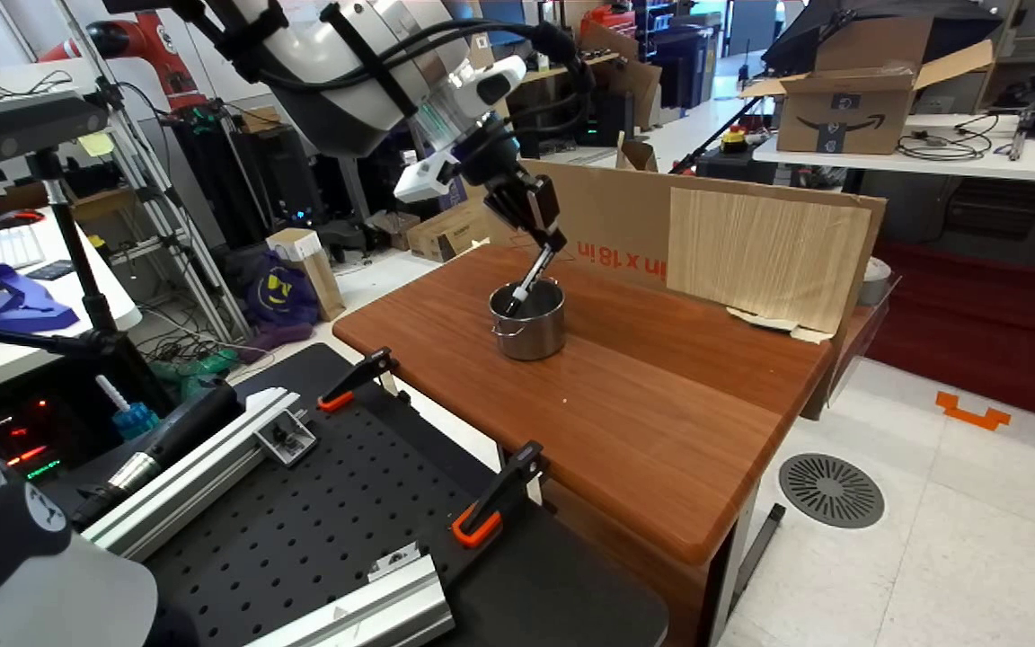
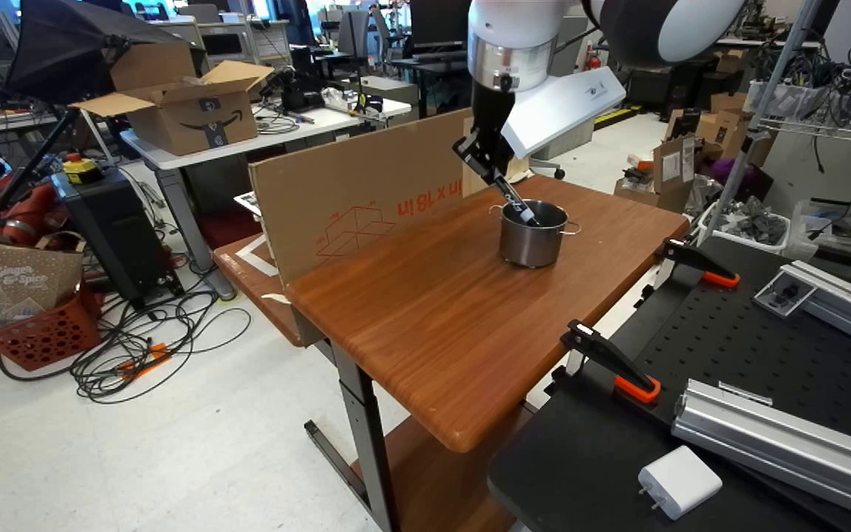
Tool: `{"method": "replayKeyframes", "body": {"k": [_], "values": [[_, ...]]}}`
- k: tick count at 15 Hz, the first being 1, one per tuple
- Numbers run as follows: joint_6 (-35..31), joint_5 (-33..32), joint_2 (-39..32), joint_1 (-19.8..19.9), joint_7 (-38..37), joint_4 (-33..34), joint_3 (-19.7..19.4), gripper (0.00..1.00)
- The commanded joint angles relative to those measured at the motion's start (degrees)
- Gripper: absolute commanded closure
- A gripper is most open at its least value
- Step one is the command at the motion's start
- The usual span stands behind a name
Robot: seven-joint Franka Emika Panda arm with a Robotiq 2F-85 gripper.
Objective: Pick up the marker and place it in the cup
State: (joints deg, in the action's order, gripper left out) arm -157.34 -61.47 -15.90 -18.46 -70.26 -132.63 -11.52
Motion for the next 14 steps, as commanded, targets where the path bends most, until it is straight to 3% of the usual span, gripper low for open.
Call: {"method": "replayKeyframes", "body": {"k": [1,4,5,6,8,14], "values": [[0.3,-1.5,-1.1,-0.2,-1.6,0.4,-0.8,0.95],[0.7,-1.1,-2.2,-0.3,-1.1,0.7,-1.0,0.95],[1.0,-0.7,-2.5,-0.3,-0.8,0.7,-0.9,0.82],[1.0,-0.5,-2.8,-0.2,-0.6,0.8,-0.8,0.54],[1.1,-0.3,-3.1,-0.2,-0.5,0.8,-0.8,0.48],[1.5,-0.3,-3.1,-0.3,-0.5,1.0,-0.8,0.04]]}}
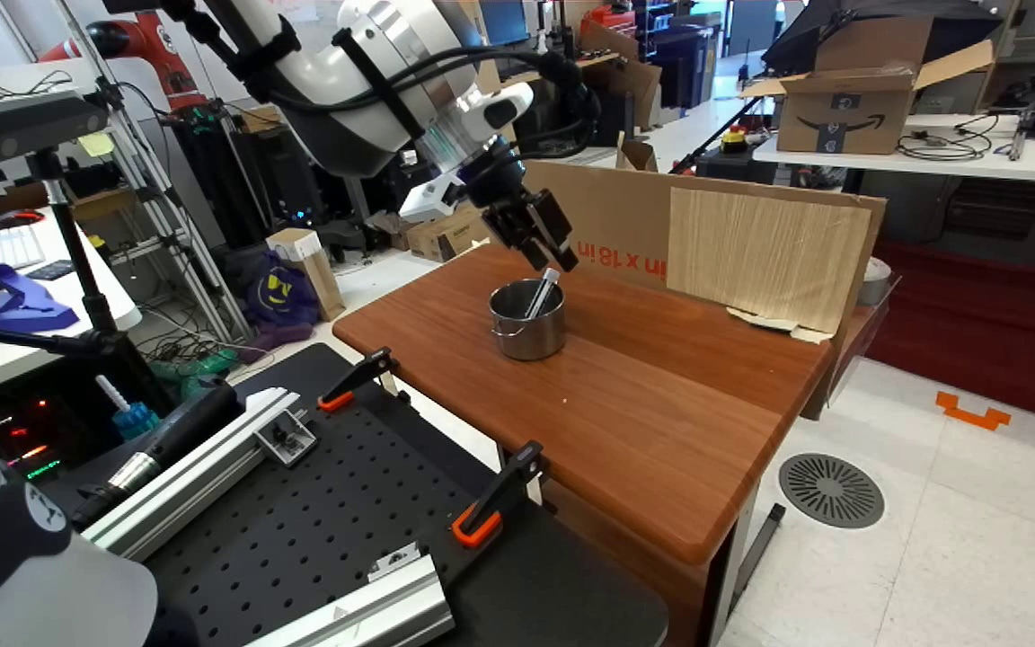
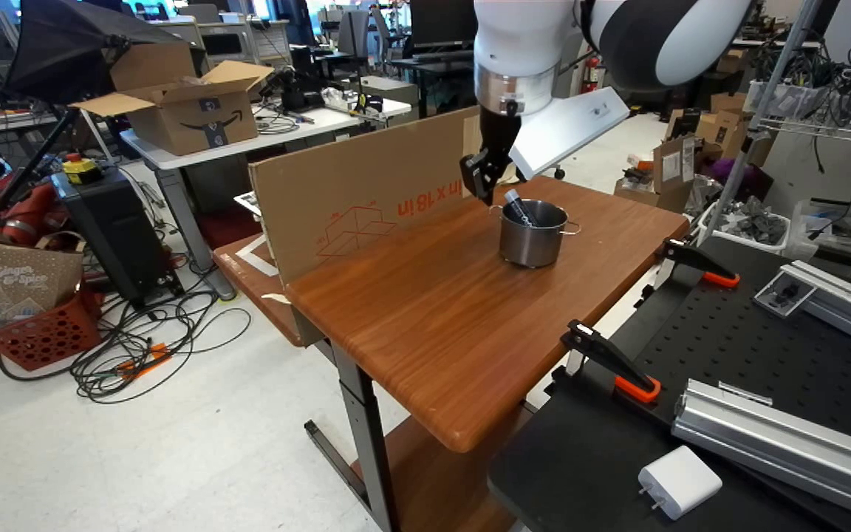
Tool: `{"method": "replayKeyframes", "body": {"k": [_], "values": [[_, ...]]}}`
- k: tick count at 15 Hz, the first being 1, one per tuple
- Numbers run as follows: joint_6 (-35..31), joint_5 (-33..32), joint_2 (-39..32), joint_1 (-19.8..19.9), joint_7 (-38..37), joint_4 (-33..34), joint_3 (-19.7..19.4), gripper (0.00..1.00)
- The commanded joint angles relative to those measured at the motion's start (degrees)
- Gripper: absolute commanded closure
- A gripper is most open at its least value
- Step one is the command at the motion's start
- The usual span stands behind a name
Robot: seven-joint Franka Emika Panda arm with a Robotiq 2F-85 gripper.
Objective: Pick up the marker and place it in the cup
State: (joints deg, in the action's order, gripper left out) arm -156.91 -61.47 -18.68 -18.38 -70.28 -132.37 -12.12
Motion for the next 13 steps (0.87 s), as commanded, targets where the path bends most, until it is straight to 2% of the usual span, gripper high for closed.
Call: {"method": "replayKeyframes", "body": {"k": [1,13], "values": [[1.2,-0.1,-0.2,-0.3,-0.3,0.7,-0.1,0.00],[0.4,0.1,0.4,0.0,0.0,0.7,0.0,0.00]]}}
